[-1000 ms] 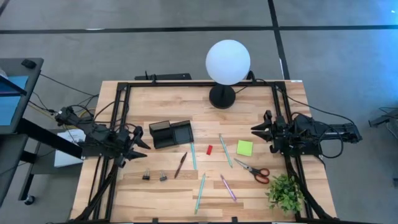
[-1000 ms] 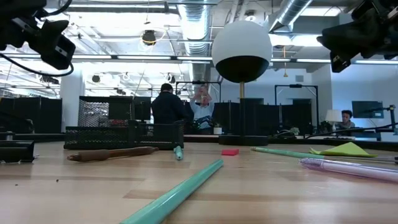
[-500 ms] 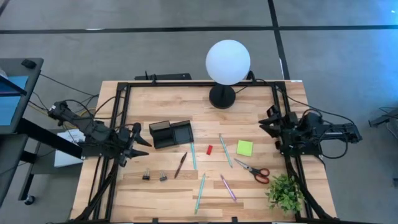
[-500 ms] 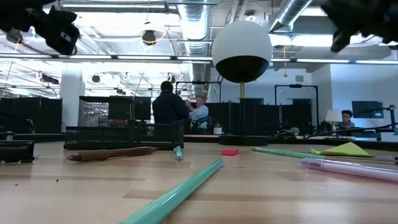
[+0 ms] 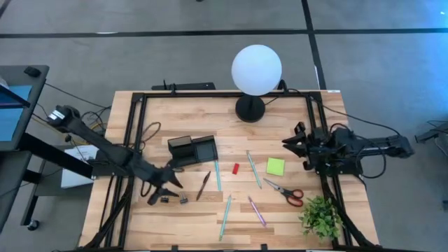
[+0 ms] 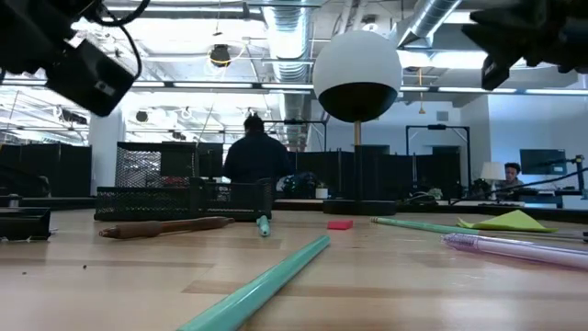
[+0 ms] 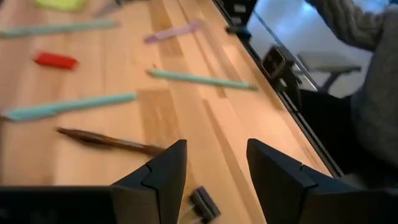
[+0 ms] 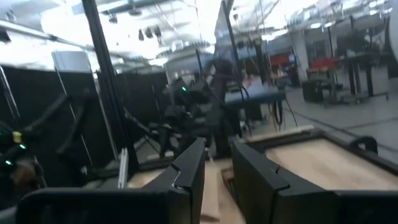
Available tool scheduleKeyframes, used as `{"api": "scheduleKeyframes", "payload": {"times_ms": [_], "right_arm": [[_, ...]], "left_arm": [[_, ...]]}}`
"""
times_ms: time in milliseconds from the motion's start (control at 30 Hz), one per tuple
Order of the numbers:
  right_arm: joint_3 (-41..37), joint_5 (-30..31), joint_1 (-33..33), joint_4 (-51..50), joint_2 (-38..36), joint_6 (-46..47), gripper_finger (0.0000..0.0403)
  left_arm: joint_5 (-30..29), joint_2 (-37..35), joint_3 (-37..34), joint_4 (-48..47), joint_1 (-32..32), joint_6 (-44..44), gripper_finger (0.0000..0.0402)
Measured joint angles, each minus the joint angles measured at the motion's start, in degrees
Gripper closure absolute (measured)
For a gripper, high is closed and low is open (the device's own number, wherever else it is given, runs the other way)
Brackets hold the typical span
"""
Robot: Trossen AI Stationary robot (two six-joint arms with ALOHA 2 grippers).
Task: Pick and place office supplies into organizer
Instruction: Put the right black binder clip into the black desk organizer
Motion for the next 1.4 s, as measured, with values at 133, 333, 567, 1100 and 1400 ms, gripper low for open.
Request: {"api": "scheduleKeyframes", "payload": {"times_ms": [133, 333, 567, 1100, 1400], "right_arm": [[0.0, 0.0, 0.0, 0.0, 4.1, 0.0, 0.0326], [0.0, 0.1, 0.0, 0.2, 9.8, 1.4, 0.0326], [0.0, 0.1, 0.0, 0.1, 14.2, 6.8, 0.0326], [0.0, 0.1, 0.0, -0.1, 20.1, 6.5, 0.0326], [0.0, 0.1, 0.0, -0.1, 20.4, 6.4, 0.0326]], "left_arm": [[0.0, 7.2, 0.0, 3.2, -3.0, -1.5, 0.0237], [-0.6, 14.9, 0.0, 8.6, -5.7, -1.8, 0.0237], [-5.2, 21.0, 0.0, 9.4, -5.8, -5.7, 0.0237], [-7.7, 25.1, 0.0, 9.8, -6.0, -11.3, 0.0237], [-6.7, 25.3, 0.0, 12.1, -6.1, -11.3, 0.0237]]}}
